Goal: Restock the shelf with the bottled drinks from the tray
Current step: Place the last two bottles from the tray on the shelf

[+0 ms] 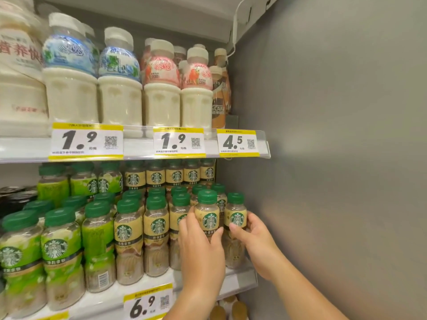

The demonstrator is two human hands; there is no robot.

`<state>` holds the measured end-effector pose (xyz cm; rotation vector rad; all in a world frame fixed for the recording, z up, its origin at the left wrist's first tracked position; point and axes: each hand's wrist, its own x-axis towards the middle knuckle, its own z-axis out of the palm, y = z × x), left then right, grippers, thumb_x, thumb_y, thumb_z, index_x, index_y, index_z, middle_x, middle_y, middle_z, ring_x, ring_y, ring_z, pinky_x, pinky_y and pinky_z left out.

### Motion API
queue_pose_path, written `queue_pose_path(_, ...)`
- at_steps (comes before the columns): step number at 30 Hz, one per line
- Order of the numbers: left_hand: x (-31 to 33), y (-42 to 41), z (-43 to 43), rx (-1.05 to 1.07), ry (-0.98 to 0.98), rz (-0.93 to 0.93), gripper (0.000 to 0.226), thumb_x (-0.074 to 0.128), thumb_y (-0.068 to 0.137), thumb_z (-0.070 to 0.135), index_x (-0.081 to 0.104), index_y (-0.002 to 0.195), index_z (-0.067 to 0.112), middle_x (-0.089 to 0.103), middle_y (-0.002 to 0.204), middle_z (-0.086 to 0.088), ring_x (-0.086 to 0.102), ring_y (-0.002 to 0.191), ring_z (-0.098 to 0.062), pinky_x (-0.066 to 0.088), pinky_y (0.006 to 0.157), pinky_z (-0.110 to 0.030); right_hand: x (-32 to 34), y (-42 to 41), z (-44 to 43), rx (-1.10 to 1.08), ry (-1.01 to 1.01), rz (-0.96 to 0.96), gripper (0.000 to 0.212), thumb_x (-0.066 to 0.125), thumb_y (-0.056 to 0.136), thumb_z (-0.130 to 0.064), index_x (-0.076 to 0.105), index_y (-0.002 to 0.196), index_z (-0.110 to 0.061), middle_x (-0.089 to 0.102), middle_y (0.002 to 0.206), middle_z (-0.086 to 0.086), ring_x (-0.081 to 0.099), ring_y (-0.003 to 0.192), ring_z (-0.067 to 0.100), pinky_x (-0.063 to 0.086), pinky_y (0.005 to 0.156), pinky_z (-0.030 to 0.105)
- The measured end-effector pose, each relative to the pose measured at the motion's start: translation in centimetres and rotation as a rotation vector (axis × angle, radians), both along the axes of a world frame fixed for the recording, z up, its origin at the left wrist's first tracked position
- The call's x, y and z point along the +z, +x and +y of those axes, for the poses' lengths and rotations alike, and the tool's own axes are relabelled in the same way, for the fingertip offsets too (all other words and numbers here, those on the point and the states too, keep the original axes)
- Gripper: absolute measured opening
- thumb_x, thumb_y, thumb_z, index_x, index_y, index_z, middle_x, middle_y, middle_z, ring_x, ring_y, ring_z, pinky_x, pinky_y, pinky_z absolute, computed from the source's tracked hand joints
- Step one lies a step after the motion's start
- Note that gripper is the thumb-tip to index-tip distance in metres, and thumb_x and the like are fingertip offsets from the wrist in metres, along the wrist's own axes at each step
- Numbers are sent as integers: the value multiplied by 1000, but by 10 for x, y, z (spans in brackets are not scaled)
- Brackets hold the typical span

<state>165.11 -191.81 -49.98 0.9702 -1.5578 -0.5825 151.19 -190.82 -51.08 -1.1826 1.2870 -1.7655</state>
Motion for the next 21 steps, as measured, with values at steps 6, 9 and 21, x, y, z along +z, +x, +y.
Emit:
queue_pose_path(6,-1,-5,1,89,24,-101,63,70,88,29,37,141,21,51,134,7,47,126,-17,47,95,-36,-7,3,-5,-33,-21,80,34,67,92,-13,59,124,-22,73,114,-2,68,109,16,55,95,41)
queue_pose_path(9,-4,-5,1,80,11,-116,62,73,86,31,40,137,19,52,131,7,52,120,-16,47,87,-30,-13,1,-3,-49,-41,104,33,68,92,-18,59,123,-26,72,115,-5,68,108,13,55,93,38)
queue_pose_path(21,-2,9,-3,199,-66,-314,70,80,72,50,37,116,14,45,115,-3,59,105,-26,53,75,-33,-19,0,1,-30,-68,145,33,66,94,-27,59,126,-30,70,121,-9,64,114,7,54,88,25)
